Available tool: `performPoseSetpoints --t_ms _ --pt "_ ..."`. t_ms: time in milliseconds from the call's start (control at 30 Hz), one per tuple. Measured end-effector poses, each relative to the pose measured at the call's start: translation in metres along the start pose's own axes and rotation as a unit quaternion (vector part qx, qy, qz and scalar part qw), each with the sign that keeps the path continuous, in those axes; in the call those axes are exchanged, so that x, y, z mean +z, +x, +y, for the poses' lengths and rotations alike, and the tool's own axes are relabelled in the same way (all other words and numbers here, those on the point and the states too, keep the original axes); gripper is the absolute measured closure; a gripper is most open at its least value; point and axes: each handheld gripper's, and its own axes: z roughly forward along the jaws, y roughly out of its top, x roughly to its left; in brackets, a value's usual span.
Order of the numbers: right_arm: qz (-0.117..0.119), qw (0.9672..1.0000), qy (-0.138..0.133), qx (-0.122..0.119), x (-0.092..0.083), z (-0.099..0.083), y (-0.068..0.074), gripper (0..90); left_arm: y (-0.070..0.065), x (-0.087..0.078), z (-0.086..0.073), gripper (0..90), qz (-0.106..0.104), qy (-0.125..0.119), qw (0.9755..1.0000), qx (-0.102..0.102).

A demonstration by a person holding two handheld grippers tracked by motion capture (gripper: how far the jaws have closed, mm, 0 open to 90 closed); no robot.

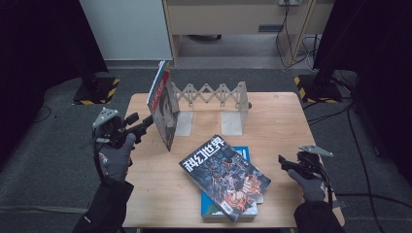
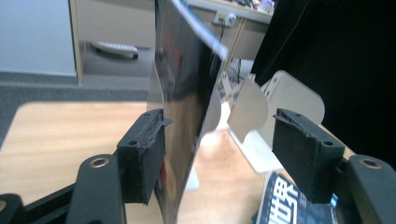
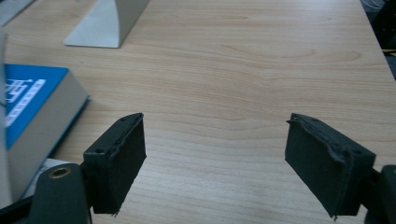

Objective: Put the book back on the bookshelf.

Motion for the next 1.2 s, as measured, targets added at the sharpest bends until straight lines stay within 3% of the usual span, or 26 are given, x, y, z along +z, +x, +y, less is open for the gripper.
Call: performPoseSetpoints --t_ms 333,533,633,1200 --pt "0.03 0.9993 -0.012 -0.02 -0.008 0.003 0.012 21.0 0.004 0.003 -0.044 32.7 -0.007 0.034 0.999 -0.027" --pt "0.046 0.9986 -0.021 -0.018 -0.016 0.004 0.019 20.0 0.003 0.006 -0.06 32.1 -0.01 0.053 0.9982 -0.025" --pt "0.056 0.9981 -0.024 -0.012 -0.018 0.005 0.022 18.2 0.001 0.01 -0.068 31.2 -0.024 0.069 0.997 -0.027" --pt "0.077 0.9962 -0.016 -0.038 -0.018 0.001 0.041 15.6 -0.014 0.033 -0.106 30.6 -0.037 0.116 0.9925 0.001"
